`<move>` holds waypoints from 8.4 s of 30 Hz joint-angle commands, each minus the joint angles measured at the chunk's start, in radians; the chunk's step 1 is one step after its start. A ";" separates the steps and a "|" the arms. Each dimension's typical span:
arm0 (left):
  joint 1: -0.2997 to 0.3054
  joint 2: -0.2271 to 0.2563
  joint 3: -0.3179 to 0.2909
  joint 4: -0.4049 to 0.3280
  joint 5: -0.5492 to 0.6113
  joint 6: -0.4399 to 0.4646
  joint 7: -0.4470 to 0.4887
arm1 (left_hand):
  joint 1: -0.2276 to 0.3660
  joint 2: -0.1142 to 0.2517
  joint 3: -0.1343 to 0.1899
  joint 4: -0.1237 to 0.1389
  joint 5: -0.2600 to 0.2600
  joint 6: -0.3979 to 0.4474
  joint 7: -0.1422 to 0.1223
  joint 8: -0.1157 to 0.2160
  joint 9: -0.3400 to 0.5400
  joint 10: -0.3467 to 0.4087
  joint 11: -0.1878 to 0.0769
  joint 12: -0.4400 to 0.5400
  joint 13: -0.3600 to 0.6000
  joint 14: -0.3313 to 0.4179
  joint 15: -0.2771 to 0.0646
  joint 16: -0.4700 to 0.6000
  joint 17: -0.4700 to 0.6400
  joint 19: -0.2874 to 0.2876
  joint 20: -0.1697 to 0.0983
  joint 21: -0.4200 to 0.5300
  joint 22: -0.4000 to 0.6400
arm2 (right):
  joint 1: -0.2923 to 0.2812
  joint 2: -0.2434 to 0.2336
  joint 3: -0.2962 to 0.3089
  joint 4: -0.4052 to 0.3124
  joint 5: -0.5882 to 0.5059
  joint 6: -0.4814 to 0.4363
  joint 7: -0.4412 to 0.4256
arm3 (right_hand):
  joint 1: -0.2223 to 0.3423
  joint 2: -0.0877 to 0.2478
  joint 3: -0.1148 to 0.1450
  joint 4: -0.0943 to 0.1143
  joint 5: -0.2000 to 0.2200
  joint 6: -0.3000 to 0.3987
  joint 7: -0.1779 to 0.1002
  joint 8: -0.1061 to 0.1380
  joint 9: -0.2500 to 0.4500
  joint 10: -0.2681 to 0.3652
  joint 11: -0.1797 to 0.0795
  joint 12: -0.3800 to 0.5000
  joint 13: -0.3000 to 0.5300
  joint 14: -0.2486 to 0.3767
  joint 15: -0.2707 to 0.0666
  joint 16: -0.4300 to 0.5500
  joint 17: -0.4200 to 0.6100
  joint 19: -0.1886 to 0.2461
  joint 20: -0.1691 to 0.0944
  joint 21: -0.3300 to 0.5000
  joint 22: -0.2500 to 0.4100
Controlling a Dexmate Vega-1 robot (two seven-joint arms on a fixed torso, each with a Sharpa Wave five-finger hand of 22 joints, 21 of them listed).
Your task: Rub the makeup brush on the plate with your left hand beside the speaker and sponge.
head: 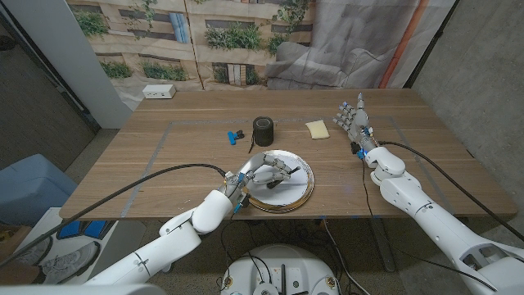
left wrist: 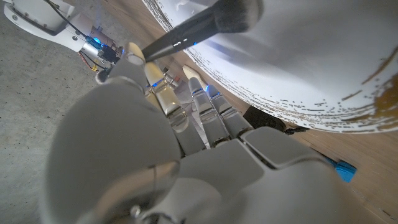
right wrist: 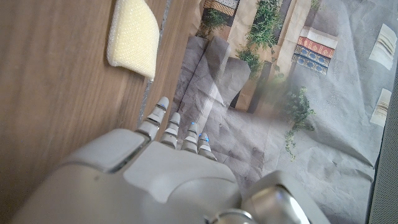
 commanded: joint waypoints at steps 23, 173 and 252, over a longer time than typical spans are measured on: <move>0.031 0.049 -0.059 -0.102 -0.001 0.067 0.014 | 0.012 0.004 -0.006 -0.002 0.007 0.004 0.004 0.004 0.005 0.004 -0.003 0.006 0.003 0.008 -0.155 0.006 0.001 -0.003 0.001 0.002 0.002 | 0.000 0.000 0.000 0.001 0.000 0.000 0.000 | 0.002 0.101 0.000 0.005 0.006 -0.008 0.001 0.005 0.003 -0.008 0.001 0.007 0.001 -0.001 0.008 0.003 0.003 -0.002 0.007 0.005 0.006; -0.034 0.415 -0.091 0.103 0.545 0.238 0.213 | -0.019 -0.004 -0.036 0.010 0.009 -0.066 -0.037 -0.017 0.005 -0.062 -0.001 -0.009 0.002 -0.013 -0.150 -0.003 0.000 -0.041 0.005 -0.007 0.000 | 0.000 0.000 0.000 0.001 0.001 0.001 0.001 | 0.002 0.101 0.000 0.005 0.007 -0.008 0.001 0.005 0.003 -0.008 0.002 0.007 0.001 0.000 0.009 0.003 0.003 -0.002 0.007 0.005 0.006; -0.161 0.106 -0.198 0.391 -0.183 -0.154 0.009 | -0.464 0.042 -0.056 0.050 -0.001 -0.782 0.081 -0.030 -0.008 -0.968 0.125 -0.017 -0.017 -0.418 -0.044 -0.012 -0.008 -0.221 -0.027 -0.006 -0.005 | -0.001 -0.001 0.001 -0.002 0.001 -0.001 0.000 | 0.002 0.101 0.000 0.005 0.007 -0.008 0.002 0.005 0.003 -0.008 0.001 0.007 0.001 -0.001 0.008 0.003 0.003 -0.002 0.007 0.005 0.006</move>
